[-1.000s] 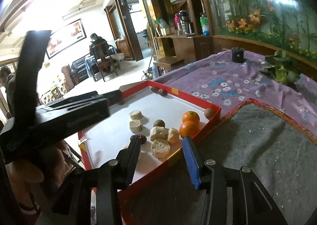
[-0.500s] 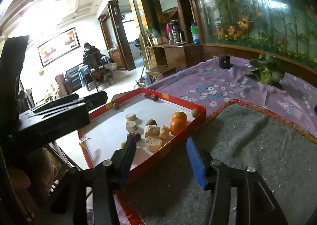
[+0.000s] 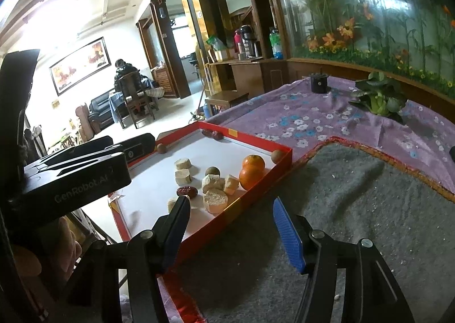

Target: Organize fruits

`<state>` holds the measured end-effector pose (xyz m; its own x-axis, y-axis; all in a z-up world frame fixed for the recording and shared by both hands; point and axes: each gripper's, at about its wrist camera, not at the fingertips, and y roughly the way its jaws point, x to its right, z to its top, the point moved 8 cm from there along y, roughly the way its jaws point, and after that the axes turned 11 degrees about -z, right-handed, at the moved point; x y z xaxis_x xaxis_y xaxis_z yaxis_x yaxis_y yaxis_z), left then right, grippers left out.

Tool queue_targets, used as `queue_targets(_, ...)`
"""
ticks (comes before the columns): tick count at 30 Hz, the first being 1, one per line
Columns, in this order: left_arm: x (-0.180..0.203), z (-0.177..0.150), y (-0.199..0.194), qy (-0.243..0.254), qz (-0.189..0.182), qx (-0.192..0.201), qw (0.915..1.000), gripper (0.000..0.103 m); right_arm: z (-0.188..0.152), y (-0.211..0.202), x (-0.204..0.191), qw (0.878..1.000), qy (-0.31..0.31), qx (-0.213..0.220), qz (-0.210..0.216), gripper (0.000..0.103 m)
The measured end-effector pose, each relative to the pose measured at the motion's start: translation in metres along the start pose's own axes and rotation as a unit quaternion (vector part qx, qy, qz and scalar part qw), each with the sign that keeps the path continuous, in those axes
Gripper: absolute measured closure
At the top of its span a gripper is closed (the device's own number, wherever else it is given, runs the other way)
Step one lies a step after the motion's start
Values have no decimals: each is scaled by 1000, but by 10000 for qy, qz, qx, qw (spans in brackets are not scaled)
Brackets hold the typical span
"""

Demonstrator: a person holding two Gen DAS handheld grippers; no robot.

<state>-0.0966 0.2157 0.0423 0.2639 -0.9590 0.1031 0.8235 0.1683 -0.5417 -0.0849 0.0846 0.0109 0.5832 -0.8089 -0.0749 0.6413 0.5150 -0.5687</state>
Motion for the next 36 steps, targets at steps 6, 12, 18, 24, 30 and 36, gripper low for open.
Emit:
queue_targets(6, -1, 0, 1, -28, 21, 40, 10000, 29, -1, 4, -2, 9999, -114, -62, -25, 44)
queue_targets(12, -3, -2, 5, 37, 91, 96, 9999, 29, 2, 2, 0, 10000, -63, -21, -2, 44)
queue_targets(18, -4, -1, 10, -69, 45, -92, 9999, 29, 1, 4, 8, 9999, -47, -71, -66, 44)
queue_targets(24, 12, 2, 13, 62, -52, -97, 9999, 29, -3, 1, 27, 9998, 122, -105, -146, 44)
queue_targets(30, 70, 6, 21, 476, -503, -74, 9976, 29, -10, -11, 76, 9970, 428, -162, -625, 44)
queue_targets(36, 159, -4, 51, 818, -1418, -559, 9849, 29, -33, -32, 159, 9804, 826, -391, -1744, 44)
